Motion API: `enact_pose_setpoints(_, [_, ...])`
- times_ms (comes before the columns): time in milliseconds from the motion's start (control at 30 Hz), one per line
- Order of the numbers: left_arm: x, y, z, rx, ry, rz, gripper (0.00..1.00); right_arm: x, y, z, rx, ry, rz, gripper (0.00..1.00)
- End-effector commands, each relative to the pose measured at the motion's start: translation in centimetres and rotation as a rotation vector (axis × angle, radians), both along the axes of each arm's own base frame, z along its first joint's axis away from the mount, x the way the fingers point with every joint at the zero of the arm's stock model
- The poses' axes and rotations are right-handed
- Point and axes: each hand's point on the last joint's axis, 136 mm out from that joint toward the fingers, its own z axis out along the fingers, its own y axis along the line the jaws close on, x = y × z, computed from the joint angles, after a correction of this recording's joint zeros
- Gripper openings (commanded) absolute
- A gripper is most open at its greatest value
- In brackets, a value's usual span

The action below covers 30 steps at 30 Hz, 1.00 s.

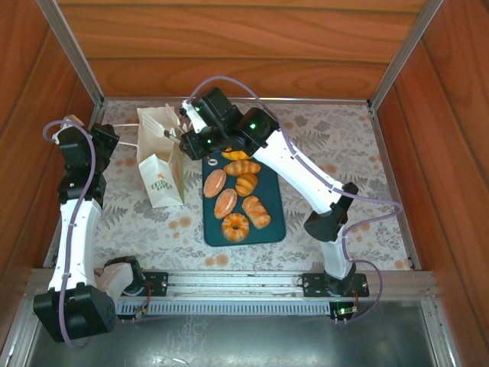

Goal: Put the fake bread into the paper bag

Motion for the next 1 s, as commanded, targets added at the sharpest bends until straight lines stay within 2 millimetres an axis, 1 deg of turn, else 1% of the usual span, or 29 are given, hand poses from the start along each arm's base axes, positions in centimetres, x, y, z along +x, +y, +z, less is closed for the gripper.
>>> enact_pose_setpoints(0, [-0.2, 0.3, 0.2, 0.007, -0.011, 0.013, 0.00, -0.5, 0.6, 2.5, 0.070, -0.027, 0.026, 0.48])
enact_pose_setpoints(133, [-0.2, 0.3, 0.2, 0.006, -0.011, 0.013, 0.00, -1.0, 0.6, 5.0, 0.134, -0.037, 0.036, 0.47])
enact_pose_setpoints(333, [-0.1, 0.3, 0.3, 0.008, -0.009, 0.011, 0.00, -1.8, -0.5, 9.6, 0.245, -0.095, 0.034, 0.46])
enact_pose_setpoints(500, [-0.1, 0.3, 0.2, 0.009, -0.007, 0.011, 0.00, -2.0, -2.5, 13.4, 0.309, -0.166, -0.001, 0.45])
enact_pose_setpoints(567, [-0.2, 0.3, 0.3, 0.009, -0.008, 0.012, 0.00, -2.2, -3.4, 14.3, 0.318, -0.192, -0.012, 0.45])
enact_pose_setpoints(667, [-0.2, 0.3, 0.4, 0.009, -0.009, 0.011, 0.00, -2.3, -5.0, 15.2, 0.312, -0.227, -0.042, 0.44])
enact_pose_setpoints(733, [-0.2, 0.3, 0.4, 0.009, -0.010, 0.010, 0.00, -2.3, -6.2, 15.3, 0.298, -0.239, -0.069, 0.44])
enact_pose_setpoints(833, [-0.3, 0.3, 0.5, 0.008, -0.011, 0.011, 0.00, -2.4, -8.1, 14.8, 0.271, -0.254, -0.110, 0.44])
enact_pose_setpoints(900, [-0.4, 0.3, 0.6, 0.009, -0.013, 0.010, 0.00, -2.9, -9.7, 14.6, 0.264, -0.258, -0.135, 0.44])
enact_pose_setpoints(967, [-0.4, 0.3, 0.6, 0.010, -0.012, 0.010, 0.00, -3.2, -11.1, 13.4, 0.234, -0.245, -0.162, 0.44])
